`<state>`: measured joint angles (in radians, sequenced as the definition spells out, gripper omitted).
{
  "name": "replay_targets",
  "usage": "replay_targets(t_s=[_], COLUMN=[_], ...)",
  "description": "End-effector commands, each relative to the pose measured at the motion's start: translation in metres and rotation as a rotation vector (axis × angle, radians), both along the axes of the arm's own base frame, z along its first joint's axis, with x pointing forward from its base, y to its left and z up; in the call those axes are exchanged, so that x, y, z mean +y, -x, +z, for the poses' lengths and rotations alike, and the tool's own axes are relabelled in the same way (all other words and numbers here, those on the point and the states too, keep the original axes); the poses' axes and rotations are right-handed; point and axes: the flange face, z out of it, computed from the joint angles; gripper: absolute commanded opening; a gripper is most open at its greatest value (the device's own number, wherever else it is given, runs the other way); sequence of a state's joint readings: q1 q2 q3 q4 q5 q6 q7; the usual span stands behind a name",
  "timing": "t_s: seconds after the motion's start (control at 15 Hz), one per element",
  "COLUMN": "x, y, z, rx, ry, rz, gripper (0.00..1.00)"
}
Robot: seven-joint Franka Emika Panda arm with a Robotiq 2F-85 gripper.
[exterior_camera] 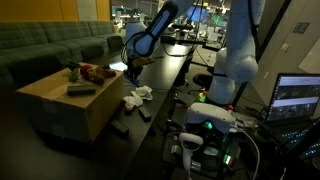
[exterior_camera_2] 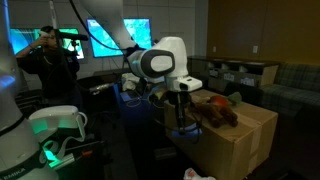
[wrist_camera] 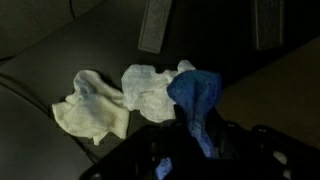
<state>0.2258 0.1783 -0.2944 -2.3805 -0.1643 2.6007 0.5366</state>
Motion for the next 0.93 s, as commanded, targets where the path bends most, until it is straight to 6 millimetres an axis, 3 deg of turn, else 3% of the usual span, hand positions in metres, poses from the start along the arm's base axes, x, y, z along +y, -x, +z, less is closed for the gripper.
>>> replay_targets(t_s=[0.0,0.2,0.47,0.87], x=[0.000,0.014,0.053,0.123], y=[-0.012,-0.035,-0.077,-0.138], z=[0.072,0.103,0.119,0.102], rx=[-0.049,-0.102,-0.165,-0.210], ry=[0.072,0.095,0.080,0.065], rz=[0.083,0.164,0.315,0.528], gripper=[0.14,0.13,0.13,0.13])
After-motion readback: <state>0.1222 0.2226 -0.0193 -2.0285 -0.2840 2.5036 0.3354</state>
